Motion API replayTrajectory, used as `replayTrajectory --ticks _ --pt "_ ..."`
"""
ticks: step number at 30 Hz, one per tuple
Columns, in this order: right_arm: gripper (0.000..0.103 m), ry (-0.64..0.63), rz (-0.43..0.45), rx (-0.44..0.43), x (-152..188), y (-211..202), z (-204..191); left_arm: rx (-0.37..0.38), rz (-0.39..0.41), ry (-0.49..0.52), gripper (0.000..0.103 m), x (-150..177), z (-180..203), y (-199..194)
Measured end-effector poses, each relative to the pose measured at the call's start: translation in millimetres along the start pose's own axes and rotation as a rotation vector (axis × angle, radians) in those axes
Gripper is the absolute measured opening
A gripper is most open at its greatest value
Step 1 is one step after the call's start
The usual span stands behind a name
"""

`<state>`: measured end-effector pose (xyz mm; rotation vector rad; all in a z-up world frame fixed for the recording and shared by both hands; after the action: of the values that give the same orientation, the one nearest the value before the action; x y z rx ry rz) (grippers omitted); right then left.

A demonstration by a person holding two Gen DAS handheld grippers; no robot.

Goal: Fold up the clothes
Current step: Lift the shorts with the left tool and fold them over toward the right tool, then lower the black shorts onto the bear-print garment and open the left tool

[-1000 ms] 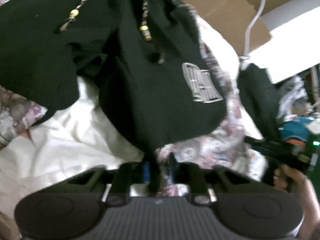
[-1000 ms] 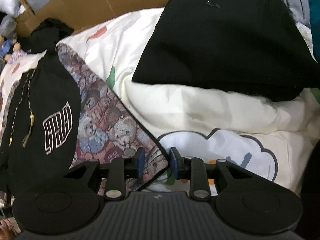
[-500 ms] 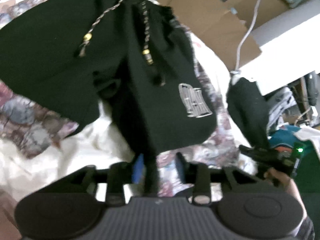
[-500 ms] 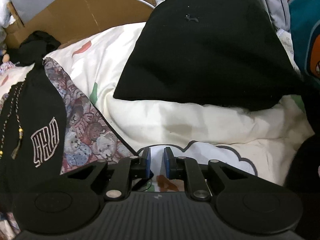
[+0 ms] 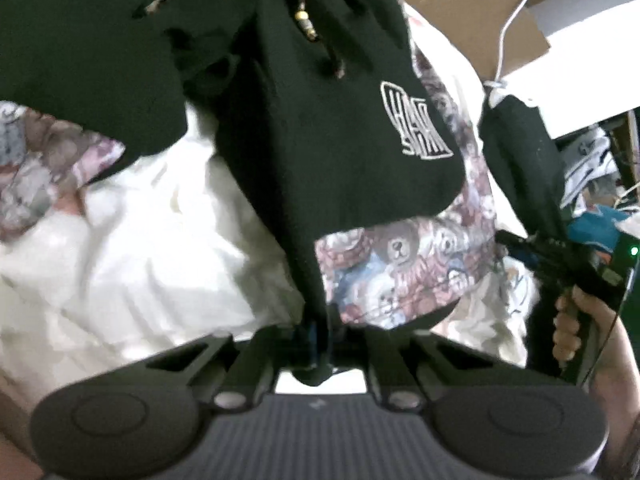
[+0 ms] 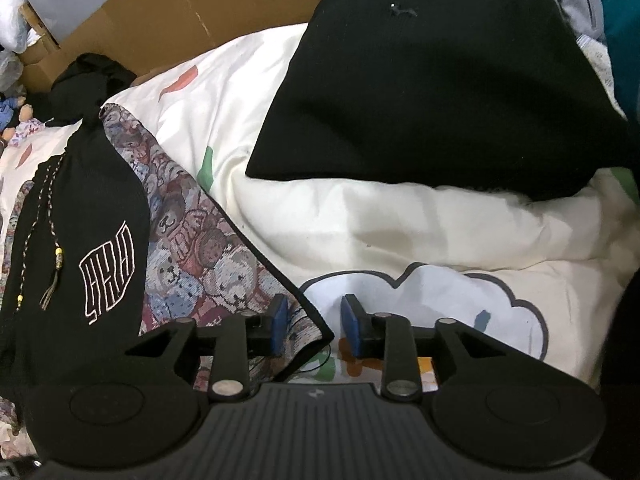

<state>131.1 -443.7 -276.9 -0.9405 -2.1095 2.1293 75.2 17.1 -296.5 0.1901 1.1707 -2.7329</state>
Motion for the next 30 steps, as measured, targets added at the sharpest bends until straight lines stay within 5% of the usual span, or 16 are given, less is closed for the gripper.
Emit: replayTrajectory --ticks 6,9,14,16,30 --pt "0.01 -0.019 0.038 0.027 1 -8 -2 -0.028 -0.022 -0.025 0.005 3 10 -6" --pt "0.01 -0.027 0.043 0.04 1 -9 -2 -0.113 -0.056 -0.015 0.021 6 6 -6" --pt "0.022 -0.05 0.04 0.096 3 -12 -4 -0.152 -0.032 0.01 0.029 -2 9 -27" --pt "0.034 -0.043 0.056 0.113 3 -18 -3 -0.157 -0.005 0.026 0.029 -14 13 -44" --pt "0.034 0.0 0.147 0.021 -15 -77 -17 -0.277 0.138 0.245 0.03 -133 56 -181"
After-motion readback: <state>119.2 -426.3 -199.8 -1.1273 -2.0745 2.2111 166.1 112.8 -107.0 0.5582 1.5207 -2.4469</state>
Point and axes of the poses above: each gripper's, at about its wrist camera, not at the fingertips, and y roughly the way its jaws point, z to its right, x to its underside, the point moved 3 cm from there along y, roughly the way its jaws point, and after that the axes turned 12 degrees about x, right-handed, at the moved point
